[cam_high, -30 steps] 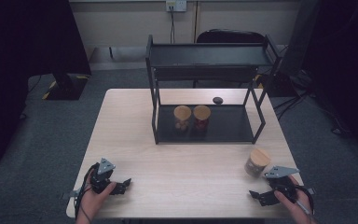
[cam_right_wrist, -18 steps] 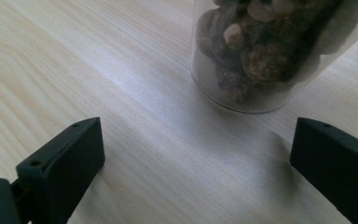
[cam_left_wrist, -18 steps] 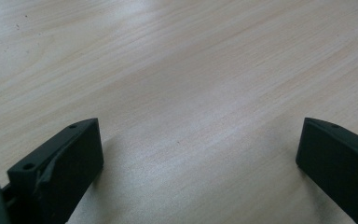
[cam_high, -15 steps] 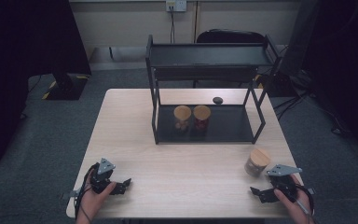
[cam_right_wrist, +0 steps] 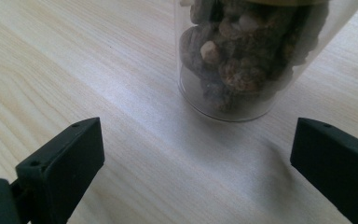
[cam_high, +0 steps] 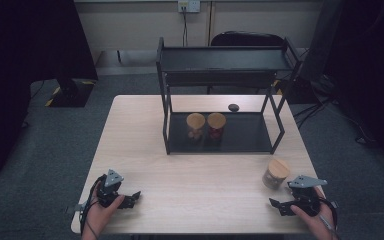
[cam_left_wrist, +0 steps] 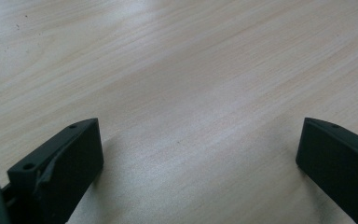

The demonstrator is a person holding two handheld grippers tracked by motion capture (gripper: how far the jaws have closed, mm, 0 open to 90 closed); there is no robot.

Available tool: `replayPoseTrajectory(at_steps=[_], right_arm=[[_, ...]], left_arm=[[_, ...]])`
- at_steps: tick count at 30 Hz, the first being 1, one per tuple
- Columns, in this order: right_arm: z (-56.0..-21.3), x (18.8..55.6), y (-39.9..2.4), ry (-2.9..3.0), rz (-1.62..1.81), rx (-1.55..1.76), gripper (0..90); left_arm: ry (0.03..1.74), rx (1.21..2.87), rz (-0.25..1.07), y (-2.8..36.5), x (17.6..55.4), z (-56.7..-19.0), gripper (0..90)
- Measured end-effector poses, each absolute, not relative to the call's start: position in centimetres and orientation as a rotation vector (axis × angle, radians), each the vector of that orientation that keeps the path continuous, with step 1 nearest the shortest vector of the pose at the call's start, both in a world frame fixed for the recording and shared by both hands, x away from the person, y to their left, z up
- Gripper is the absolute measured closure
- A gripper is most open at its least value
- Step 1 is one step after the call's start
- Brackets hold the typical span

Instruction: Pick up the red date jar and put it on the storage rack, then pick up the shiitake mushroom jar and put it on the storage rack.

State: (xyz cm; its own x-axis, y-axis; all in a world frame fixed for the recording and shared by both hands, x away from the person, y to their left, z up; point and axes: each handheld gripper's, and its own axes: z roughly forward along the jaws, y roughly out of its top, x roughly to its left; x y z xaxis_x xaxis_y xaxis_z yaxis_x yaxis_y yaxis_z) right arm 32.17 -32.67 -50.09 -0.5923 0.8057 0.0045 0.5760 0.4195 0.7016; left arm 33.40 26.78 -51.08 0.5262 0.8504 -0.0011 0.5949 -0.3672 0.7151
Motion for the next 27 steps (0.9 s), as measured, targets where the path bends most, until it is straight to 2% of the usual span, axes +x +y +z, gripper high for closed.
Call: replayPoseTrajectory(at_steps=[27], right_arm=[[-49.5,32.86,-32.6,2.312,0.987,1.203,1.9]], left_arm=[[1.169,2.096,0.49,26.79,33.41,-51.08,0.2]])
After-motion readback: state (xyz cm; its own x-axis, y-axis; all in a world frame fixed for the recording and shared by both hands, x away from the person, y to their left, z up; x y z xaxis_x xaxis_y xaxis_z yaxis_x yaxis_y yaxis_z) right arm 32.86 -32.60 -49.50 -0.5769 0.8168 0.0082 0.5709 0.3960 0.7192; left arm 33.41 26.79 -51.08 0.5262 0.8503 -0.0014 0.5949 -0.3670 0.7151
